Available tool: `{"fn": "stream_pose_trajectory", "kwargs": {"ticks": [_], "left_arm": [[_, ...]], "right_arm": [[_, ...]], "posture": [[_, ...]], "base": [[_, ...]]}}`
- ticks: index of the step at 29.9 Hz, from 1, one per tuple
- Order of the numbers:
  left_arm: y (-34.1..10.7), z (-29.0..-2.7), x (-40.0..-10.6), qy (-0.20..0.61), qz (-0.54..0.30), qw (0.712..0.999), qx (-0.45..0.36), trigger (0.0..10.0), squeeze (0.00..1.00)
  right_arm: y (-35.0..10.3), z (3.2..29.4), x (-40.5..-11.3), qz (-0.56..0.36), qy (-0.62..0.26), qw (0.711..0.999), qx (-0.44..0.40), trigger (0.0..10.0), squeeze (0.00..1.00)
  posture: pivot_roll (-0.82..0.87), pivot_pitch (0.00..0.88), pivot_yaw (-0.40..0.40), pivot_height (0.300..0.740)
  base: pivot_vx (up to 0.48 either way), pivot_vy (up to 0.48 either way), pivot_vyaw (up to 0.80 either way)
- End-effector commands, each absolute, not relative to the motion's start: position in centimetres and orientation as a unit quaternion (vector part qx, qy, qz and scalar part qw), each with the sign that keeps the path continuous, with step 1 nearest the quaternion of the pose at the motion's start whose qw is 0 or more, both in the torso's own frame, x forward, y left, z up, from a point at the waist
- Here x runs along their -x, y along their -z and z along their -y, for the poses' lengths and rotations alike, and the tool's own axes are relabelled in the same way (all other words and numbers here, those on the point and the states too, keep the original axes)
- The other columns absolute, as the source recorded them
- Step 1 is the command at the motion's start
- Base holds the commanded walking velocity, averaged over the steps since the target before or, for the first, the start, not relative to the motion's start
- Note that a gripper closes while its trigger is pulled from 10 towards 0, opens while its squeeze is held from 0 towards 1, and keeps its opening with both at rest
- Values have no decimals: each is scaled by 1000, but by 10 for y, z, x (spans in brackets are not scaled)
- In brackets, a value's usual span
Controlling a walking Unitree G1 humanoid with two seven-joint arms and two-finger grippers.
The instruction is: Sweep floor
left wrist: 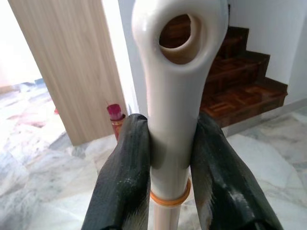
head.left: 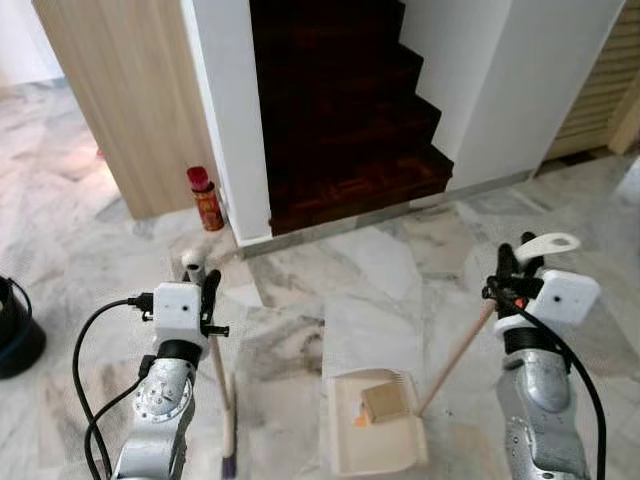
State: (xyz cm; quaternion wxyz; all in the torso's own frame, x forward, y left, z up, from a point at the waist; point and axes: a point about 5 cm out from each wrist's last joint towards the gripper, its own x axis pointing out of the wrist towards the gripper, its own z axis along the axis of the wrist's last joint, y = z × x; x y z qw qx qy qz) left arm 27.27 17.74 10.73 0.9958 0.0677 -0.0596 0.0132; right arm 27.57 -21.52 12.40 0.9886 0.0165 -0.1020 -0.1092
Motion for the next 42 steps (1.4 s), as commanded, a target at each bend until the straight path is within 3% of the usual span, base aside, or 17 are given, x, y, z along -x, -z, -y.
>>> {"fn": "stream_pose_trajectory", "kwargs": {"ticks": [1, 42], "left_arm": [[-113, -174, -274, -10, 73, 995, -64, 10000, 0], [-105, -171, -264, 9, 59, 996, -66, 10000, 0]], "right_arm": [[-135, 220, -275, 125, 117, 985, -16, 10000, 0], [-132, 215, -268, 123, 108, 986, -18, 10000, 0]], "posture": [[-26, 0, 14, 740], [-28, 0, 16, 740]], "base": [[0, 390, 0], [0, 387, 0]]}}
